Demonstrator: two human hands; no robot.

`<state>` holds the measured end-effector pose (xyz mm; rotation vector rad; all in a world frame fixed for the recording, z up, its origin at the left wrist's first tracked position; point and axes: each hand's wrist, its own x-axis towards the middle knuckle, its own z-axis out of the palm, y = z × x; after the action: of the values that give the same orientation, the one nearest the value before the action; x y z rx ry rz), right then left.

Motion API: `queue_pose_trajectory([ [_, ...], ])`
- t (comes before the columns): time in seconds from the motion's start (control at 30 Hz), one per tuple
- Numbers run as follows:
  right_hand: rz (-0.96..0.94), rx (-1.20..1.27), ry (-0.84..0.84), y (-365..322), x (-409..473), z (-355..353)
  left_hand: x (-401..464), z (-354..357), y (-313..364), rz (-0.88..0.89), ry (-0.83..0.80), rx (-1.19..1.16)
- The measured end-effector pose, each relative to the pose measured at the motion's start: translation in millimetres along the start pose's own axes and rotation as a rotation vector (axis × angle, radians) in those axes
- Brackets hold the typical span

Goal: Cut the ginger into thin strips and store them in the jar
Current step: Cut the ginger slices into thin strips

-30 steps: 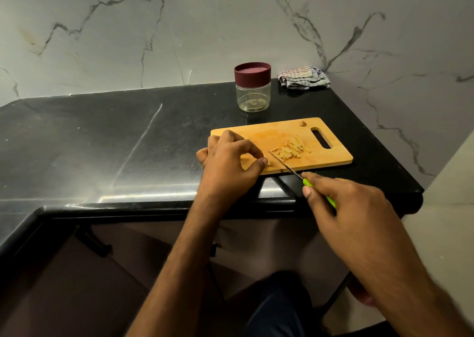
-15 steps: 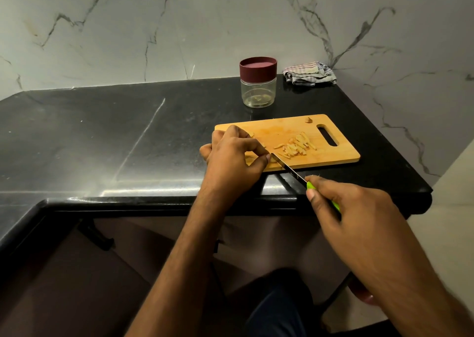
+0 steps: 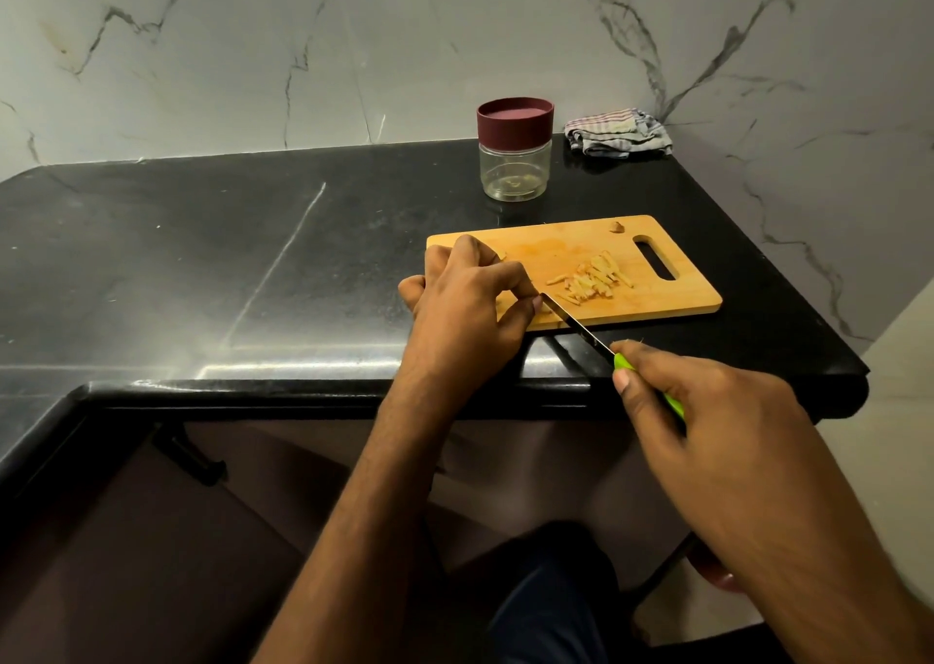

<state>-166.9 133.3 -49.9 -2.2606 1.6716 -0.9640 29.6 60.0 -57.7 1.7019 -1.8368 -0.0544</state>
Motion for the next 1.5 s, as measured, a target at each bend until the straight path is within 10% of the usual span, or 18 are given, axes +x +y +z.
queue_pose_trajectory([
  [1.5,-0.007,-0.041,-0.004,-5,9,9,1,-3,3,-0.073,0.005,-0.089],
])
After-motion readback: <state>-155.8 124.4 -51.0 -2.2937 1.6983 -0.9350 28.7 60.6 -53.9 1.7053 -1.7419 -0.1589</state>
